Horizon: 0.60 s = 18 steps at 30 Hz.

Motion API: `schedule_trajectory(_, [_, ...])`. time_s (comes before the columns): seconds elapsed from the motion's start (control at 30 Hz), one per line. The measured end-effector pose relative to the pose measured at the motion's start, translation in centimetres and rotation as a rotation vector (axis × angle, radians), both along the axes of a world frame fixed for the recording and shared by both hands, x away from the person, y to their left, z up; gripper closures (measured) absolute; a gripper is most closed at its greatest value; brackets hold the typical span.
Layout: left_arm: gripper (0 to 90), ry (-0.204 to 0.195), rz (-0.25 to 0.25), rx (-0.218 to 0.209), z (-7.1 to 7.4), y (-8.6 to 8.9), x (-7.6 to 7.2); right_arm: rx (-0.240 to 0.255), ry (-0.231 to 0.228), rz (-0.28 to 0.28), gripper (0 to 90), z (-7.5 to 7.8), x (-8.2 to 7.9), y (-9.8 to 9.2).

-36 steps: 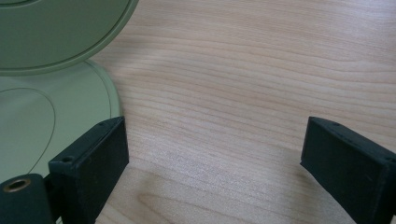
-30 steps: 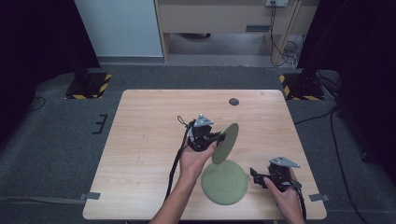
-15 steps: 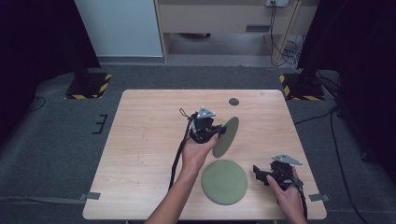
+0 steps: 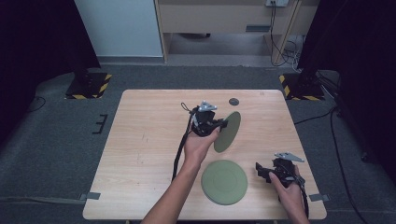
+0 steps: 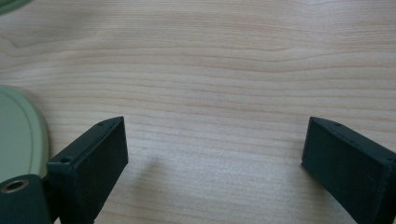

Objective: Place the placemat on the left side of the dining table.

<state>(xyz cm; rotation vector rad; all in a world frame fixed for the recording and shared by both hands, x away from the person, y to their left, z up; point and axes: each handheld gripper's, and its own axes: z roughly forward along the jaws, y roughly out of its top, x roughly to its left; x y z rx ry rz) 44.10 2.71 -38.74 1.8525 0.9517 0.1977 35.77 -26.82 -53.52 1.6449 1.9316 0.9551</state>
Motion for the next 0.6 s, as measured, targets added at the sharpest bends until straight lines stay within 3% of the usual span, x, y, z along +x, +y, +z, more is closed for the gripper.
schedule_trajectory(0.3, [85.3,-0.006,0.01,0.017,0.3,0.6,0.3,-0.01,0.009,-0.01,7.1,0.2,0.0,-0.4])
schedule_trajectory(0.6, [85.3,-0.013,0.046,-0.02,1.5,1.6,0.4,-0.014,0.032,-0.01,6.8,0.2,0.8,-0.6])
